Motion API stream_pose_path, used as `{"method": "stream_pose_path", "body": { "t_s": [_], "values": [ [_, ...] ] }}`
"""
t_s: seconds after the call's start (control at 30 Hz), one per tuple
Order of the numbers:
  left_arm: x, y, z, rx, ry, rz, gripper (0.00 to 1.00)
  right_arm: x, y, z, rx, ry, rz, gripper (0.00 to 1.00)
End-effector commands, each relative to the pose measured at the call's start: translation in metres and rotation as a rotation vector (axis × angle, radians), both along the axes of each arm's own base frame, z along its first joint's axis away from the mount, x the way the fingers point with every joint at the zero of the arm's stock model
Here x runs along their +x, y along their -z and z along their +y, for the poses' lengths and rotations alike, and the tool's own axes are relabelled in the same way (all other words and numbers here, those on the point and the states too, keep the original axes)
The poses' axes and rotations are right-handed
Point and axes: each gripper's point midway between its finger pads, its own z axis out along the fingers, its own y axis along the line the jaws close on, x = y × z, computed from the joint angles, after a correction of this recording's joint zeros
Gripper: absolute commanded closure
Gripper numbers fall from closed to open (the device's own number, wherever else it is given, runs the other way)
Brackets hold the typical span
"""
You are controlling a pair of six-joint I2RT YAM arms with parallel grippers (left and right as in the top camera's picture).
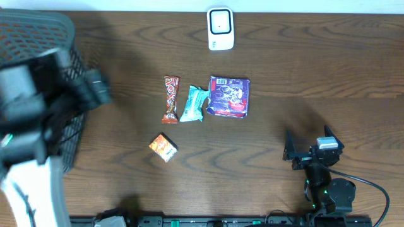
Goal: Scan the item barcode
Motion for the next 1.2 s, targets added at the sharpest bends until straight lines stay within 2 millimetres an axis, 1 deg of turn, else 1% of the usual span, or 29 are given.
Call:
{"method": "stream_pose_path", "body": {
  "t_s": [0.0,0.07,0.13,0.2,0.27,0.33,0.43,0.47,0.5,0.57,0.67,0.77,0.93,1.03,1.07,1.1,1.17],
  "values": [
    [-0.027,-0.021,0.034,-0.056,-0.224,-0.069,0.02,0.0,0.001,-0.003,-0.012,0.013,0.001,0.01],
    [-0.04,-0.027,0.047,-0.077,-0.315,-0.097,0.02,0.0,0.001,-0.003,-0.012,0.013,0.001,0.01],
    [-0.047,-0.03,0.052,-0.074,-0.346,-0.109,0.02,0.0,0.001,-0.003,-0.012,0.013,0.001,0.01],
    [-0.047,-0.031,0.051,-0.073,-0.343,-0.113,0.02,0.0,0.001,-0.003,-0.012,0.013,0.001,0.01],
    [-0.045,-0.032,0.044,-0.094,-0.313,-0.117,0.02,0.0,0.001,-0.003,-0.012,0.013,0.001,0.01],
    [-0.038,-0.033,0.022,-0.16,-0.202,-0.131,0.02,0.0,0.001,-0.003,-0.012,0.013,0.001,0.01],
    [-0.031,-0.042,-0.034,-0.217,0.152,-0.182,0.02,0.0,0.001,-0.003,-0.012,0.013,0.001,0.01],
    [-0.032,-0.043,-0.052,-0.231,0.262,-0.191,0.02,0.0,0.001,-0.003,-0.012,0.013,0.001,0.01],
    [-0.035,-0.042,-0.066,-0.246,0.336,-0.189,0.02,0.0,0.001,-0.003,-0.012,0.013,0.001,0.01],
    [-0.041,-0.033,-0.082,-0.272,0.399,-0.15,0.02,0.0,0.001,-0.003,-0.012,0.013,0.001,0.01],
    [-0.05,-0.016,-0.099,-0.287,0.45,-0.07,0.02,0.0,0.001,-0.003,-0.012,0.013,0.001,0.01],
    [-0.059,0.004,-0.109,-0.272,0.474,0.026,0.02,0.0,0.001,-0.003,-0.012,0.013,0.001,0.01],
    [-0.069,0.031,-0.121,-0.25,0.516,0.132,0.03,0.0,0.001,-0.003,-0.012,0.013,0.001,0.01],
    [-0.076,0.046,-0.131,-0.263,0.555,0.179,0.02,0.001,-0.005,-0.004,-0.017,0.02,-0.025,0.01],
    [-0.078,0.051,-0.134,-0.268,0.565,0.196,0.02,0.001,-0.009,-0.003,-0.011,0.011,-0.041,0.01],
    [-0.08,0.056,-0.136,-0.272,0.571,0.213,0.02,0.0,-0.015,0.004,0.025,-0.029,-0.063,0.01],
    [-0.083,0.067,-0.137,-0.269,0.573,0.249,0.02,-0.006,-0.026,0.03,0.149,-0.178,-0.079,0.01]
  ]
}}
